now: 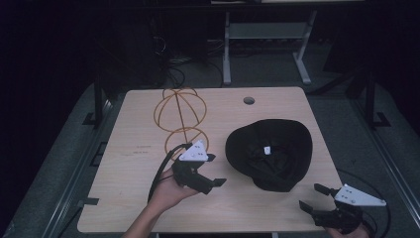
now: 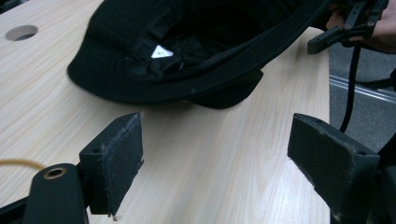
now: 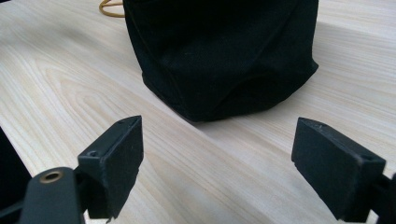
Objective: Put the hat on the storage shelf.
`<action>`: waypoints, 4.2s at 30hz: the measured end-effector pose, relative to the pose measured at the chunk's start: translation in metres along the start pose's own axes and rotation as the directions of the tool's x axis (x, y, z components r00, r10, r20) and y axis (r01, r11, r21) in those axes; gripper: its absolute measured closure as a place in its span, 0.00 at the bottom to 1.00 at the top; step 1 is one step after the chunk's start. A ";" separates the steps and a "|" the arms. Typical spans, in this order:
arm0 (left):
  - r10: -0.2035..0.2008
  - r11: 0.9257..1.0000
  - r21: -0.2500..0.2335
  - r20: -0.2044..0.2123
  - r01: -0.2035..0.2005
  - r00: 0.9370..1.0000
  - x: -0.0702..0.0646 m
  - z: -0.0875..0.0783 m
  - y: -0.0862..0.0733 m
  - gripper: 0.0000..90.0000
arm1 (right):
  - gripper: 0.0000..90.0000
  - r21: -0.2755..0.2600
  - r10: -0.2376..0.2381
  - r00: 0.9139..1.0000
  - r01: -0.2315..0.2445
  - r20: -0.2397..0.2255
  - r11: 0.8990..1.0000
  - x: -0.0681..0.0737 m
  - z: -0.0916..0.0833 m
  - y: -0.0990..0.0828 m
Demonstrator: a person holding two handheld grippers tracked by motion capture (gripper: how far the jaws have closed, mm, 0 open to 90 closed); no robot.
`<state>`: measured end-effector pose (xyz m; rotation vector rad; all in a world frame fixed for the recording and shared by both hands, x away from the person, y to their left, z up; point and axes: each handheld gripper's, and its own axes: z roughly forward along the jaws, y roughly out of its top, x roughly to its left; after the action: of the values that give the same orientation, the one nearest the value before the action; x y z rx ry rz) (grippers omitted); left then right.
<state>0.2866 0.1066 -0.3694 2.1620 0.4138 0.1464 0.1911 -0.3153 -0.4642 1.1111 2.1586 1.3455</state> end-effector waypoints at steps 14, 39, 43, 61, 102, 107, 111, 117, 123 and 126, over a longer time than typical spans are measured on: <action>0.054 0.998 0.041 0.045 -0.056 0.998 -0.007 0.035 0.028 0.20 | 0.18 -0.002 -0.004 1.000 0.004 -0.007 1.000 0.000 -0.002 -0.001; 0.150 0.985 0.076 0.076 -0.155 0.986 -0.007 0.073 0.034 0.70 | 0.18 0.003 -0.007 1.000 0.007 -0.030 1.000 0.003 0.003 0.000; 0.135 0.988 0.058 0.085 -0.141 0.987 -0.006 0.072 0.033 0.78 | 0.18 -0.005 -0.005 0.999 0.005 -0.037 1.000 0.005 0.005 0.001; 0.091 0.996 -0.033 0.149 -0.087 0.985 -0.004 0.058 0.036 0.94 | 0.18 -0.061 -0.005 0.999 0.002 -0.042 0.998 0.007 0.019 0.019; 0.095 0.995 -0.048 0.138 -0.089 0.986 -0.010 0.043 0.034 0.72 | 0.95 -0.176 -0.041 0.987 0.013 -0.156 0.984 0.001 0.037 0.034; 0.099 0.995 -0.041 0.113 -0.095 0.989 -0.011 0.037 0.033 0.63 | 0.95 -0.191 -0.035 0.989 0.006 -0.146 0.982 -0.002 0.031 0.035; 0.097 0.995 -0.034 0.099 -0.094 0.990 -0.011 0.031 0.031 0.58 | 0.95 -0.202 -0.038 0.990 0.011 -0.132 0.979 -0.004 0.024 0.037; 0.091 0.995 -0.033 0.076 -0.089 0.993 -0.011 0.021 0.024 0.52 | 0.95 -0.213 -0.066 0.992 0.042 -0.106 0.976 -0.001 0.012 0.047; 0.079 0.996 -0.033 0.054 -0.078 0.995 -0.009 0.014 0.014 0.47 | 0.96 -0.227 -0.094 0.991 0.071 -0.093 0.971 0.000 0.003 0.060; 0.070 0.997 -0.035 0.050 -0.069 0.996 -0.009 0.009 0.009 0.46 | 0.96 -0.228 -0.103 0.991 0.081 -0.090 0.970 0.001 0.000 0.067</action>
<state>0.2832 0.0916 -0.3673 2.1433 0.3050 0.1358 0.2195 -0.2983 -0.4056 0.8631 2.0363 1.5868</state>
